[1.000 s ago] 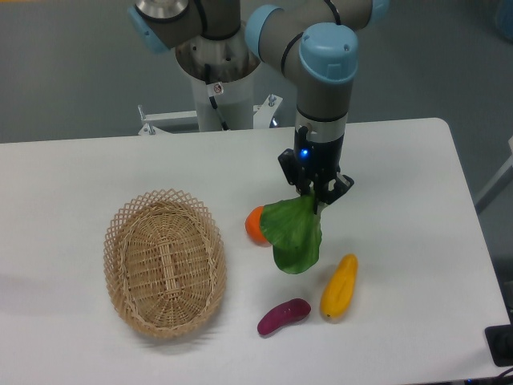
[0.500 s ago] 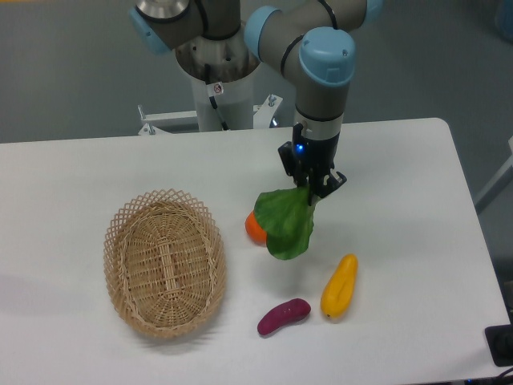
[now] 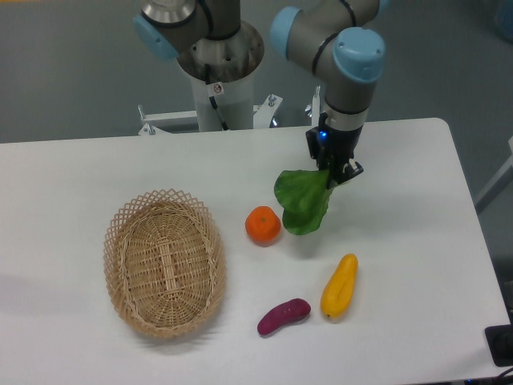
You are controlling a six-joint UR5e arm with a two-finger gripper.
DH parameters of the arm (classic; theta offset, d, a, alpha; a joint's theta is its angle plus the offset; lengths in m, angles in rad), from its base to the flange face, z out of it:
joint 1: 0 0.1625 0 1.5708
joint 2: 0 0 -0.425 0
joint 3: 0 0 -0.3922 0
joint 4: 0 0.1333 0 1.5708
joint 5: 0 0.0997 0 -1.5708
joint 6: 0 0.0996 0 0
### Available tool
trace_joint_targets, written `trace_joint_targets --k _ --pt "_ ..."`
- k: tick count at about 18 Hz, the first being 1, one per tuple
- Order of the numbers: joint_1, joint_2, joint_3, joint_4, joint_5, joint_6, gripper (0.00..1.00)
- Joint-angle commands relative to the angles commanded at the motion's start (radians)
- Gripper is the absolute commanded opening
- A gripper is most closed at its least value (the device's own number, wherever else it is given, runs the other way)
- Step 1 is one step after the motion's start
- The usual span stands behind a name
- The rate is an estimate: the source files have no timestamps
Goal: Place the green vegetable on the table
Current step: 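Carry the held green bok choy up and away from the orange, lowering it, then open the gripper to release the bok choy onto the table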
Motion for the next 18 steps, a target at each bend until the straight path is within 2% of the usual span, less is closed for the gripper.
trace_joint_targets --k 2,5,7,10,11,12,13,18 --pt "0.003 -0.012 -0.008 0.002 0.0 0.009 0.33" --pt "-0.003 -0.035 -0.037 0.055 0.003 -0.007 0.34" --pt "-0.003 -0.049 -0.051 0.066 0.002 -0.007 0.35" --pt "-0.004 -0.051 -0.046 0.067 0.002 -0.011 0.52" --pt "-0.004 -0.051 -0.045 0.067 0.002 -0.015 0.69" --pt "-0.004 -0.049 -0.04 0.067 0.002 -0.017 0.92" --pt "-0.004 -0.049 -0.037 0.069 0.002 -0.018 1.0" --pt "-0.011 -0.032 -0.009 0.069 0.005 -0.049 1.0"
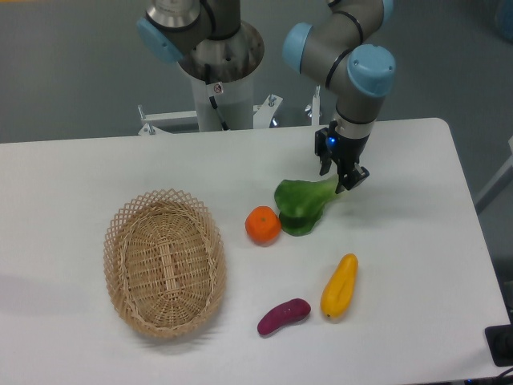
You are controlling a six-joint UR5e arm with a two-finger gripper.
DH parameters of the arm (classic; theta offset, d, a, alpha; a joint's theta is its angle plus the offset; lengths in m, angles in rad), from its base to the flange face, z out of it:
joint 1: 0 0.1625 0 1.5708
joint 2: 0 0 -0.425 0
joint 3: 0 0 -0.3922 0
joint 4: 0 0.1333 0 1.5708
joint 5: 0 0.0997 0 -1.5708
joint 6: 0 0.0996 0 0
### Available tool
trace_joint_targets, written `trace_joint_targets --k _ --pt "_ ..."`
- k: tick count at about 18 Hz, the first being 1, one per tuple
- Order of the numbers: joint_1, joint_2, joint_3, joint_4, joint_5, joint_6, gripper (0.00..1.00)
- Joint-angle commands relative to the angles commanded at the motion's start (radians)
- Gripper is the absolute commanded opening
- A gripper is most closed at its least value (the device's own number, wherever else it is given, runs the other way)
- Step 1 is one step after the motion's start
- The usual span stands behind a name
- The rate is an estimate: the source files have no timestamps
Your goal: Place the green vegetable on the table
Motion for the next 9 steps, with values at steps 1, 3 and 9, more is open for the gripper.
trace_joint_targets --k 1,3,9 --pt "-0.003 0.008 0.014 -0.005 0.0 -0.017 1.0" --pt "-0.012 0.021 0.041 -0.015 0.0 -0.057 1.0" --pt "-0.011 0.071 0.15 -0.121 -0.012 -0.081 1.0"
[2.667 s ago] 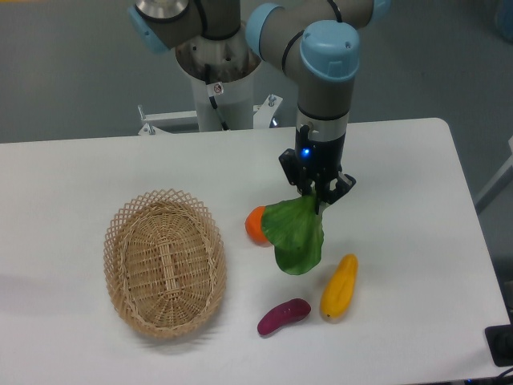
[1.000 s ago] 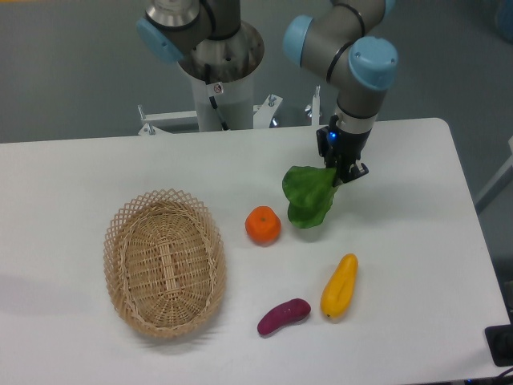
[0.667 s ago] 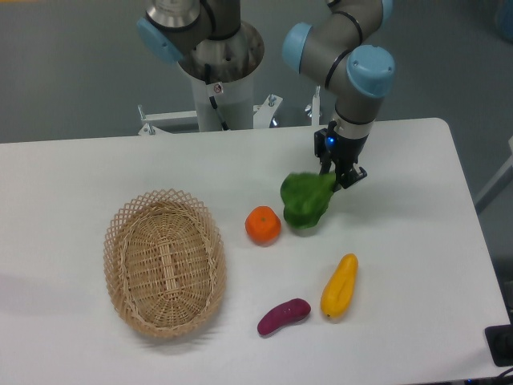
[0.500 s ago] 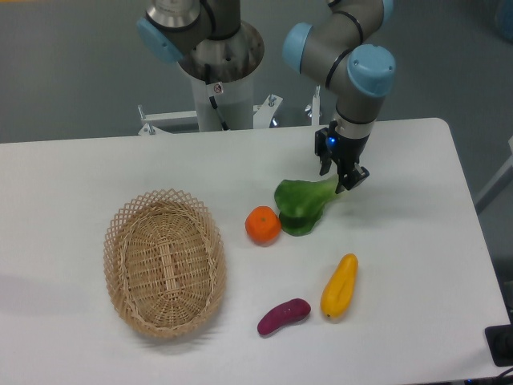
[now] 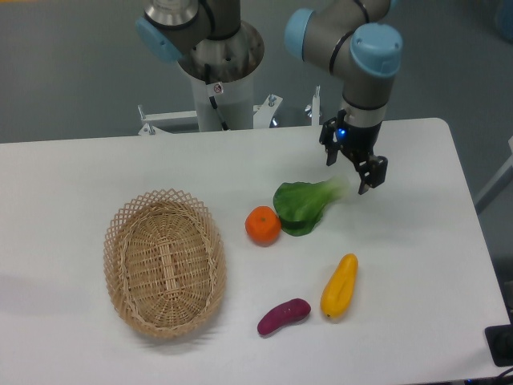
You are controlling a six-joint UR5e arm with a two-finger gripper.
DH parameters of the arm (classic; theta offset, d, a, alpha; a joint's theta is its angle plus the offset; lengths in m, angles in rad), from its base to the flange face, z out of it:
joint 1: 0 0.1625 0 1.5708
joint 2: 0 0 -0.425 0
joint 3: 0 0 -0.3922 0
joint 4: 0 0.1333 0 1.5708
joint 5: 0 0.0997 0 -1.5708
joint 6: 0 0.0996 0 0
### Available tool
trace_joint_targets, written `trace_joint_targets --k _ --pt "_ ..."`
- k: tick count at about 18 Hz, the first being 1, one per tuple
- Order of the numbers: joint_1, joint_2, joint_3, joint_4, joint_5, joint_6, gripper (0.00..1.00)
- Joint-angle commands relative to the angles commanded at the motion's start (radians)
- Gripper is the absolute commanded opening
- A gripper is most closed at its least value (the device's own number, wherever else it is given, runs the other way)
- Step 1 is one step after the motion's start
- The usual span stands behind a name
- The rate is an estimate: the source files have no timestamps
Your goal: Place the green vegetable on the table
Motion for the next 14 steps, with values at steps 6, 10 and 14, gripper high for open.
trace_joint_targets --k 6,10,14 --pt "-0.005 0.006 0.137 -0.079 -0.026 -0.184 1.0" --pt "-0.027 -0.009 0.181 -0.072 -0.029 -0.31 1.0" --pt "-0.038 -0.026 0.201 -0.068 -0.029 -0.365 1.0"
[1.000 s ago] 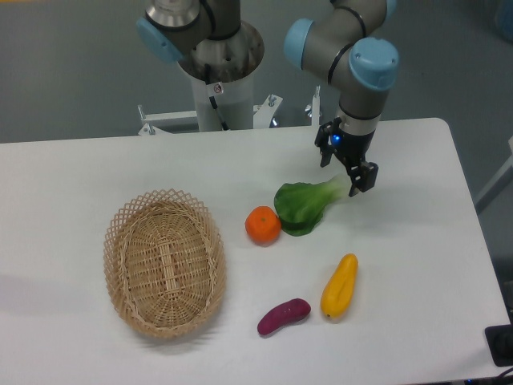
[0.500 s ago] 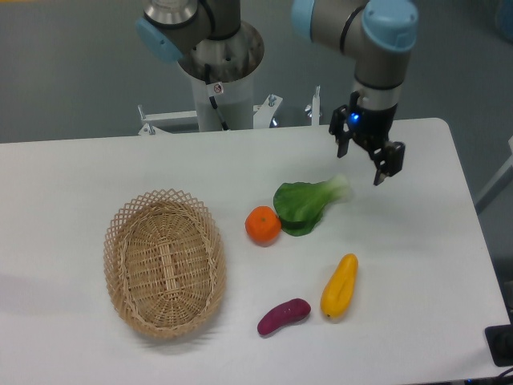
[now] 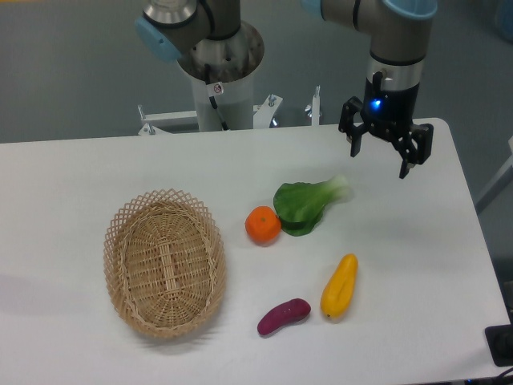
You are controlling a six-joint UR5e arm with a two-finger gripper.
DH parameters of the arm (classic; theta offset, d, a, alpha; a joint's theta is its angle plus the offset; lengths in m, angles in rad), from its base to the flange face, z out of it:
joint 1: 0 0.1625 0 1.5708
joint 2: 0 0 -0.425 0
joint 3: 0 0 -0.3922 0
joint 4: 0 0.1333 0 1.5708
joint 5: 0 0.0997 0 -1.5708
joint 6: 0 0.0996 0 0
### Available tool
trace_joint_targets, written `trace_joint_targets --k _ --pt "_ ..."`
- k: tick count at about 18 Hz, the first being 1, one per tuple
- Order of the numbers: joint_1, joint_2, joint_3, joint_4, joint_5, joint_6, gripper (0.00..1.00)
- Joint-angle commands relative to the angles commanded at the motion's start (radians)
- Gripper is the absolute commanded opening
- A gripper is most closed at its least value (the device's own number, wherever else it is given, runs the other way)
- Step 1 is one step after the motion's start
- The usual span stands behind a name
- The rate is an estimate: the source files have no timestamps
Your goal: Place the green vegetable on the table
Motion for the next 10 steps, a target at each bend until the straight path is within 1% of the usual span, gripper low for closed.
trace_joint_targets --k 3,10 --pt "-0.012 -0.012 0.006 0.0 0.002 -0.002 1.0" --pt "-0.02 -0.02 0.012 0.0 0.006 -0.011 1.0"
